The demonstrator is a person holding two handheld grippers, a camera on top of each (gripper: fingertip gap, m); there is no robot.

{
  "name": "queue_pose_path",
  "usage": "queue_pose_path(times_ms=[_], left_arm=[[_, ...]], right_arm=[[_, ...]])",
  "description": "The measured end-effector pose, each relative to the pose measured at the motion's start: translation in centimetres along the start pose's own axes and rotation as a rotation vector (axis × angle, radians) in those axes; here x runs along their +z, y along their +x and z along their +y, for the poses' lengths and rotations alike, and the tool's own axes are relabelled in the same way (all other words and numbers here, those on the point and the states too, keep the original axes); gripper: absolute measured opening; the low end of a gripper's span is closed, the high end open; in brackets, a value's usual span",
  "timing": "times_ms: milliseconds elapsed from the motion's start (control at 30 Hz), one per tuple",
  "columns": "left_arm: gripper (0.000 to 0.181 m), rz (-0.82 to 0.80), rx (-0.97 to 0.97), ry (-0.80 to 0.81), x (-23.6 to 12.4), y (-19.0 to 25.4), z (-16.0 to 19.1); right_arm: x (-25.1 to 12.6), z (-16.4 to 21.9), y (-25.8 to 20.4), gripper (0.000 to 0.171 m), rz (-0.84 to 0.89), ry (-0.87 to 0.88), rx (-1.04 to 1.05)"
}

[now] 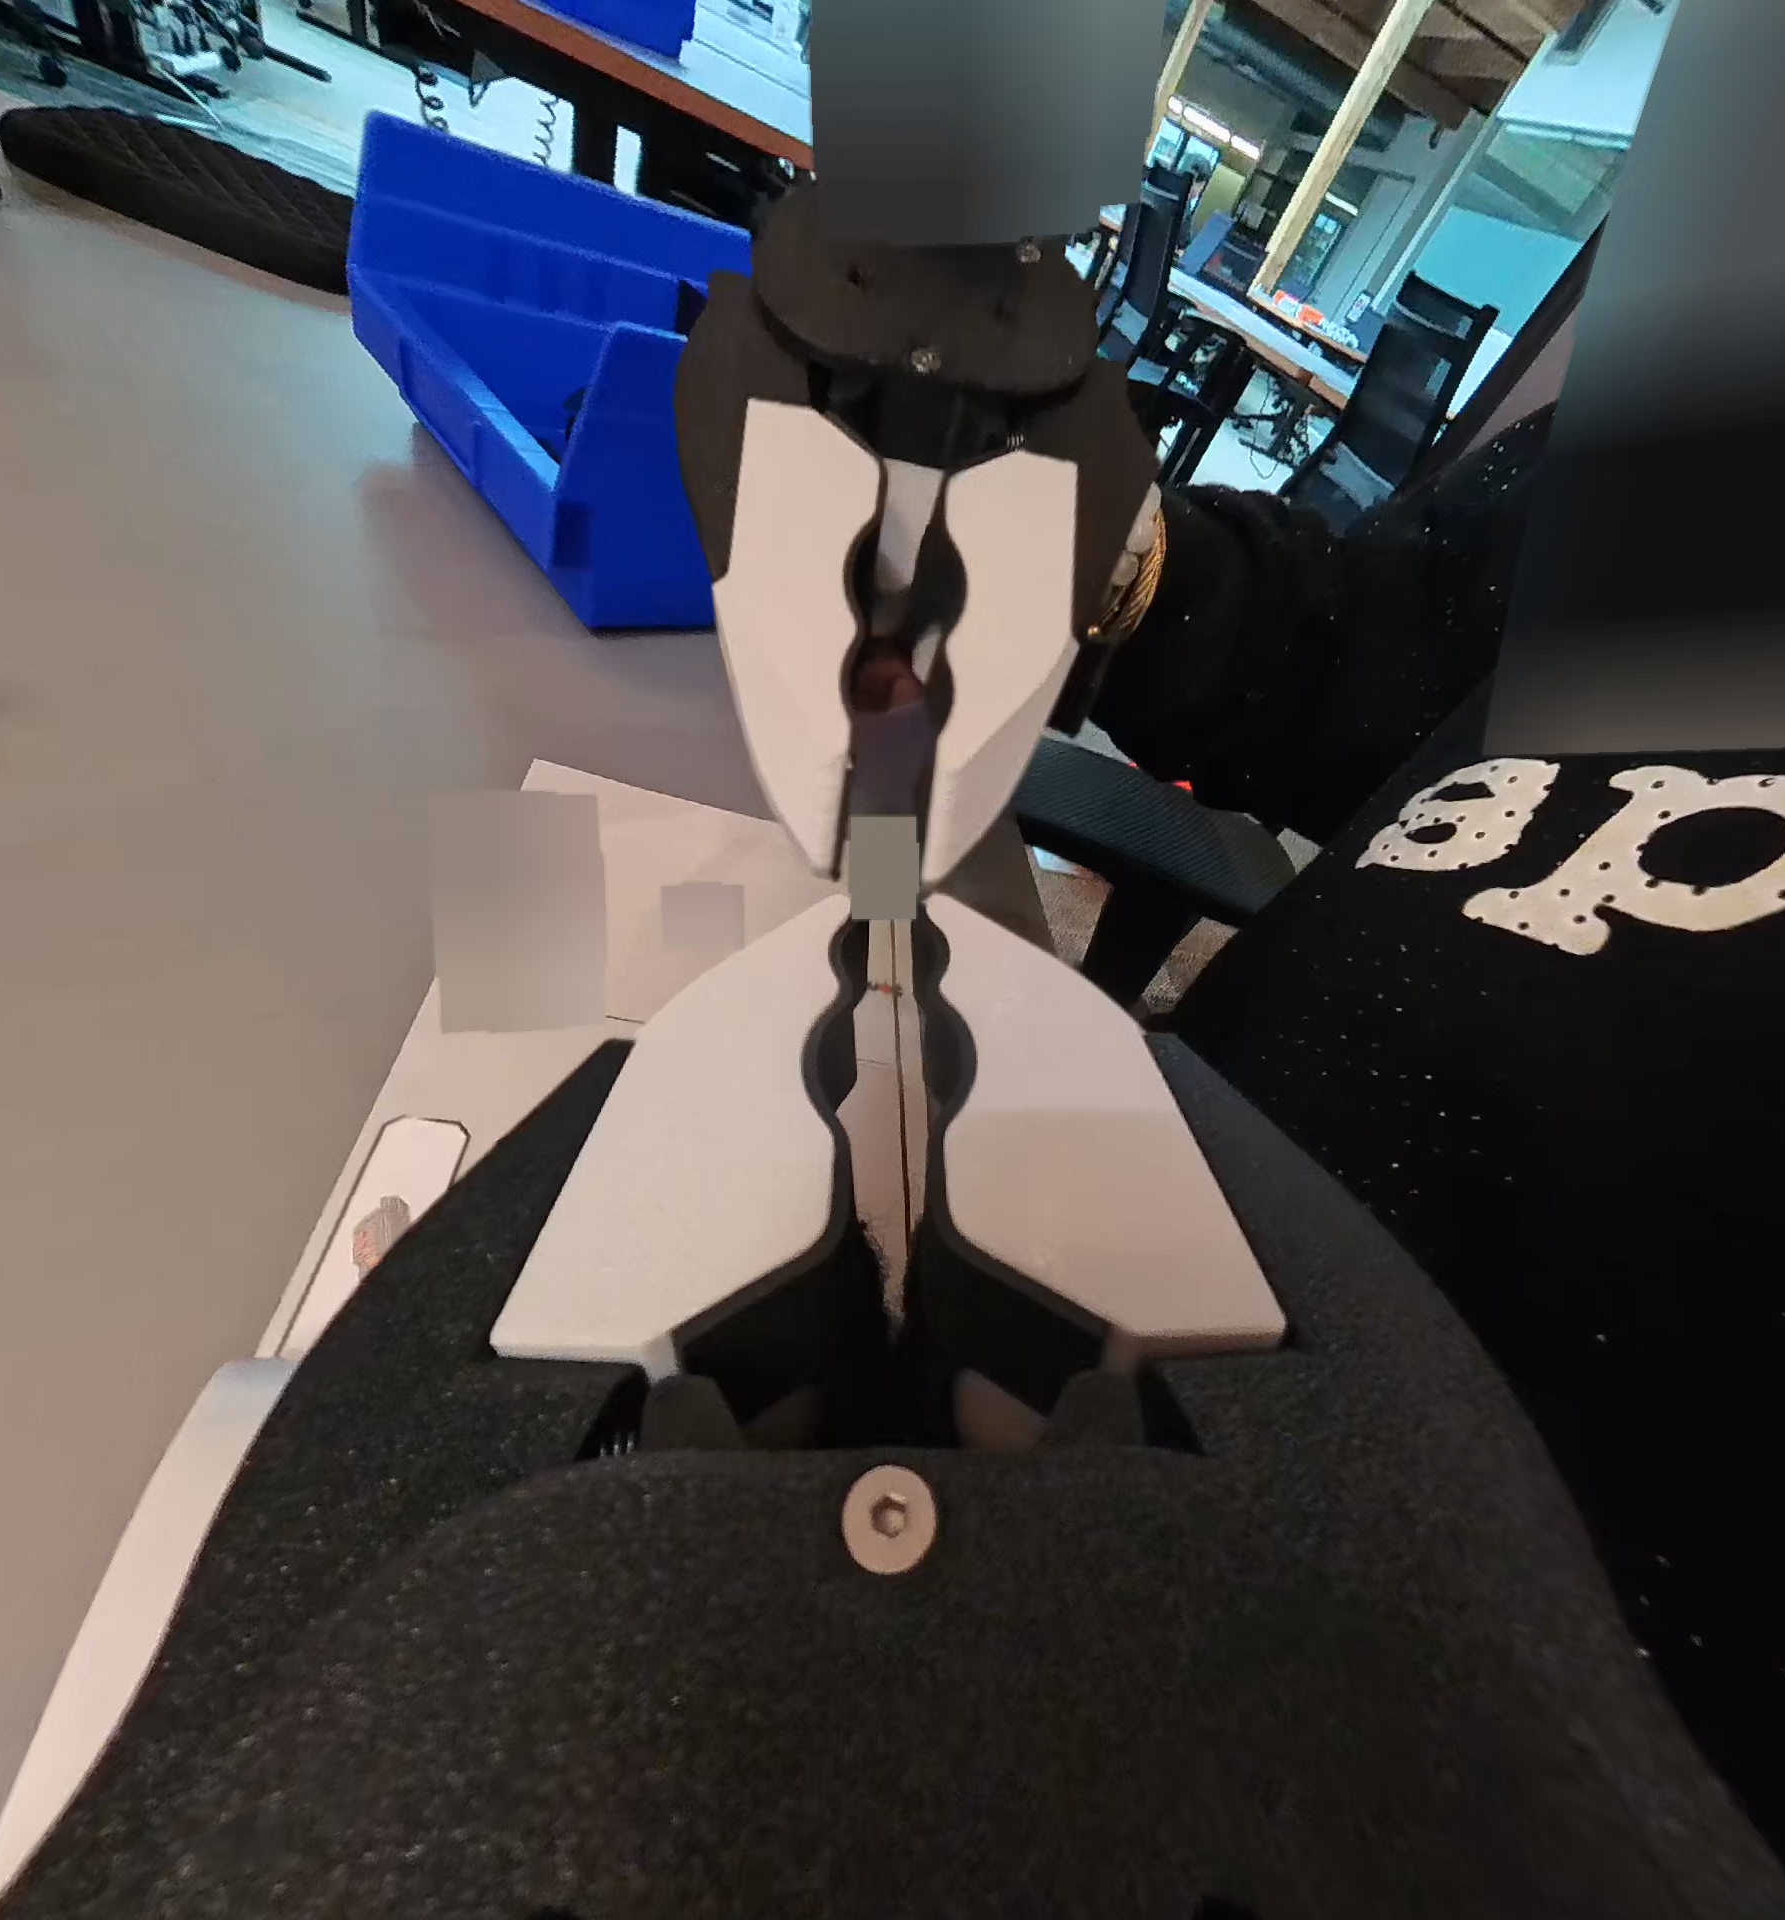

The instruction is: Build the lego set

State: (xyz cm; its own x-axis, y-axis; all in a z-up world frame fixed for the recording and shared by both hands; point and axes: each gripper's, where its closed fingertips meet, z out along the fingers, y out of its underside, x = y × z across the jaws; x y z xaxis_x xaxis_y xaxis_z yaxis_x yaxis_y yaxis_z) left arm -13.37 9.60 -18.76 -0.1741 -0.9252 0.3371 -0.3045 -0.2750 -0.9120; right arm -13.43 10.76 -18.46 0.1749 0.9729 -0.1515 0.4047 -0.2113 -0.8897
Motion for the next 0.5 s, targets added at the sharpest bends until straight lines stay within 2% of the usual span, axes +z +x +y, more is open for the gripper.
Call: queue_pose_path(times_ms=[133,267,500], left_arm=[[0.008,-0.02,-0.035,-0.027,0.1,-0.5,0.3],[0.014,-0.122,-0.059,-0.033,-1.4,-1.9,0.3],[0.015,-0.346,-0.054,0.0,-6.2,-4.5,-0.2]], right_arm=[[-0.1,0.9,0.5,0.008,0.051,-0.045,-0.068],[-0.5,5.0,3.1,0.008,0.185,-0.253,-0.154],[0.0,7.4,3.9,0.008,0.165,-0.375,-0.22]])
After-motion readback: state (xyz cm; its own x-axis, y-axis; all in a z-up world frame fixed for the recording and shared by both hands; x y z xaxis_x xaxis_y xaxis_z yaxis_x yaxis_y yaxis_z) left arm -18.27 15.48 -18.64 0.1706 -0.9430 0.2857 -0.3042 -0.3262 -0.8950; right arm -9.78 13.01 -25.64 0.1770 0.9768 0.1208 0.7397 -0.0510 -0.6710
